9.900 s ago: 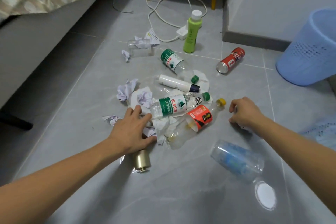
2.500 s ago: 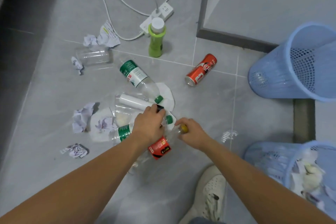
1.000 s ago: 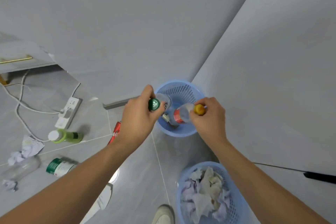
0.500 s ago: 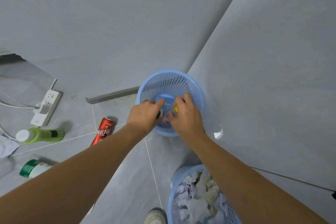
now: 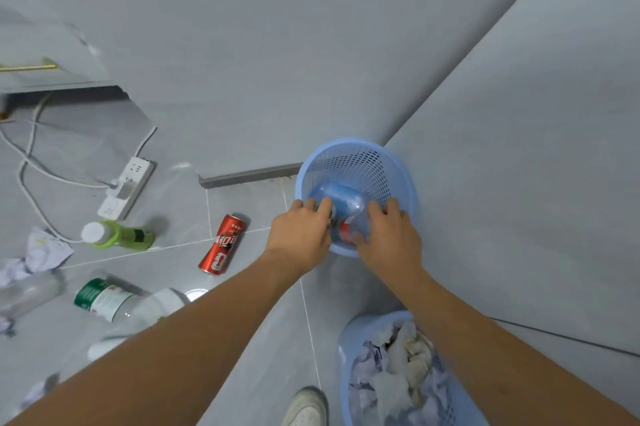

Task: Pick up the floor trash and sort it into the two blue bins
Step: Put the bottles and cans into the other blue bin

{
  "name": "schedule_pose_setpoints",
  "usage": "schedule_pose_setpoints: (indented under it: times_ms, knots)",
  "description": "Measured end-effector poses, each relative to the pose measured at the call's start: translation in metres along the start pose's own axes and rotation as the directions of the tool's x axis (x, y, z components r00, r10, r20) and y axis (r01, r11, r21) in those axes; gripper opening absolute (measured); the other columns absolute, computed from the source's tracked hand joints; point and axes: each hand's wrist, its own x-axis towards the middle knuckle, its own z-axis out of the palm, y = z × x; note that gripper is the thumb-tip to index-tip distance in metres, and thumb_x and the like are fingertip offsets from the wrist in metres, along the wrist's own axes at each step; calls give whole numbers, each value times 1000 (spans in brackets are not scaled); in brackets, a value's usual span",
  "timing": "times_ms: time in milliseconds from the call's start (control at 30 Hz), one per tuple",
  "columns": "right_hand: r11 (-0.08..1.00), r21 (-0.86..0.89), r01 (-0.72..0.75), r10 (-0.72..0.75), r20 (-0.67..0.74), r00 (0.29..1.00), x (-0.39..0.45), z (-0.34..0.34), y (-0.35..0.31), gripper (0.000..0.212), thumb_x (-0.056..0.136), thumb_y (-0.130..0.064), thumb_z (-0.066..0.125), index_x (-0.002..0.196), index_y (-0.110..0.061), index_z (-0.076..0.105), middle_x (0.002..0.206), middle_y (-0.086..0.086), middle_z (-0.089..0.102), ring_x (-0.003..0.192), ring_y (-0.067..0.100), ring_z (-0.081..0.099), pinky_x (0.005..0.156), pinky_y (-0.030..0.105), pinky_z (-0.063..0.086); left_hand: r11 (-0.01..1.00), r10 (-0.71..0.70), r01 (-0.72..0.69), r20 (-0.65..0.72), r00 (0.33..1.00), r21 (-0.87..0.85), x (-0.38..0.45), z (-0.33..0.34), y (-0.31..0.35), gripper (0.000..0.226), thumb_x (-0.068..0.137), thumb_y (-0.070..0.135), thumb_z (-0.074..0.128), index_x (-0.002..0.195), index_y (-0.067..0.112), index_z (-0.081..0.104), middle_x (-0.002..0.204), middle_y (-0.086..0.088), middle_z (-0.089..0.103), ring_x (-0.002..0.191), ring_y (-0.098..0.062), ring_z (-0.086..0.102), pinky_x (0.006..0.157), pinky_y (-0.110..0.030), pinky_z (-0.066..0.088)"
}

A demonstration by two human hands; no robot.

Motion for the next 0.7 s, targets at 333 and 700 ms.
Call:
schedule_pose_setpoints:
  times_ms: [333,700]
  knots:
    - [879,106,466,-452,-129,883,-110,30,-136,24,72,-12,63,95,-15,60,99,5,53,94,31,53,79,43,44,975,-206,210,62,977,-74,-170,2,-111,30,97,39,43,121,21,48,120,-3,58,112,-27,54,70,-37,46]
    - [892,234,385,-451,493,744,-204,193,-313,51,88,-34,67,134,-26,47,128,0,44,117,26,50,90,39,51,794,-573,605,260,777,-61,-429,109,-277,42,97,39,44,136,24,45,122,1,57,114,-22,54,69,-36,50]
